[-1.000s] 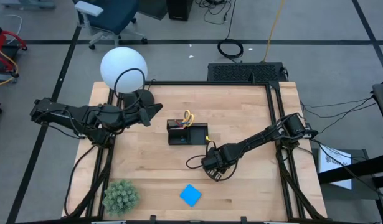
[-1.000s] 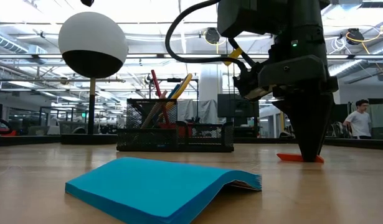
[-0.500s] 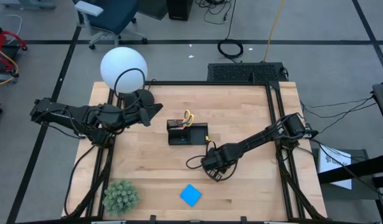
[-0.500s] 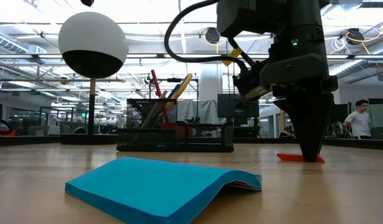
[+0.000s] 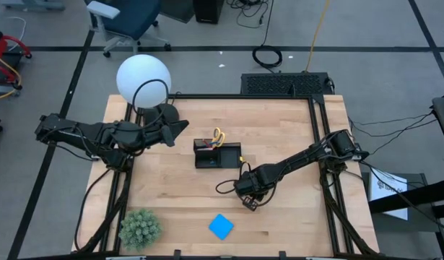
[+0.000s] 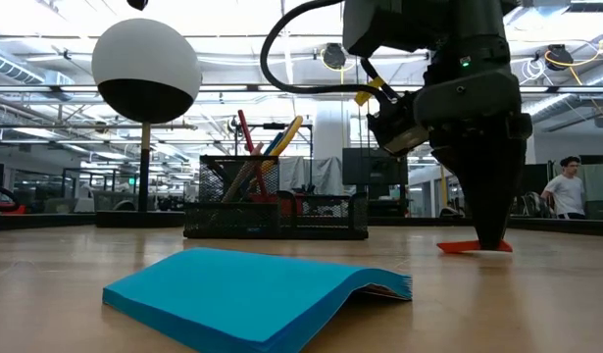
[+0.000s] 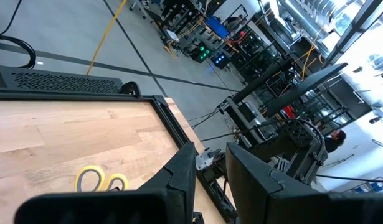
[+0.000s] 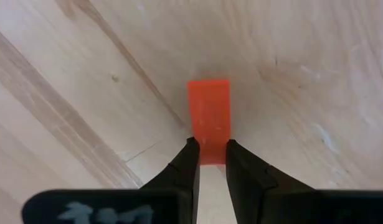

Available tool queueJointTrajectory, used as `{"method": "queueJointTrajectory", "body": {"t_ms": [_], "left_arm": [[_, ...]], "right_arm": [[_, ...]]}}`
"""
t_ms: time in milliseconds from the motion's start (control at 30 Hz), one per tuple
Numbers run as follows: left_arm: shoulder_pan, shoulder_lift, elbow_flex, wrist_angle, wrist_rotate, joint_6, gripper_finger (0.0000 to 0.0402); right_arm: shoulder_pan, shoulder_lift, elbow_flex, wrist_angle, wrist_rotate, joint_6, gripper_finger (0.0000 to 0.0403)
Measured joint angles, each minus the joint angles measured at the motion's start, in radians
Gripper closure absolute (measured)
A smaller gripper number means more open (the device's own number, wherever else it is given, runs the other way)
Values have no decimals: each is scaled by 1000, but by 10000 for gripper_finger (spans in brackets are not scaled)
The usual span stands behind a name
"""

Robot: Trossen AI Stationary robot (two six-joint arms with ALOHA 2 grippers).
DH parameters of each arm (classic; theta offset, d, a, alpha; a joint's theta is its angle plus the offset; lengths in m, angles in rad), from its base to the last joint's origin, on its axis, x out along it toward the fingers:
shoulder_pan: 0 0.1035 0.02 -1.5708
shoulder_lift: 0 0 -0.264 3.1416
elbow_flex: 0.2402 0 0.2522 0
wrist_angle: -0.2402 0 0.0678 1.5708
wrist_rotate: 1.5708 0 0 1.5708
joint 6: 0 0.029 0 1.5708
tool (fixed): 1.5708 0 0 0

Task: Pick and place office supplies into organizer
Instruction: Put the orange eraser into the desk organizer

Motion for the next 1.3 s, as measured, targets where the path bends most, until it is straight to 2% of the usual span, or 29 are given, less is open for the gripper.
{"method": "queueJointTrajectory", "body": {"t_ms": [300,500,933,1300], "left_arm": [[0,0,0,0,0,0,321],[0,0,0,0,0,0,321],[0,0,0,0,0,0,321],[0,0,0,0,0,0,321]], "right_arm": [[-12,-34,1,16,15,-36,353],[-41,-83,2,88,17,-52,353],[-106,-119,3,315,12,-117,353],[-182,-119,12,490,-36,-131,353]]}}
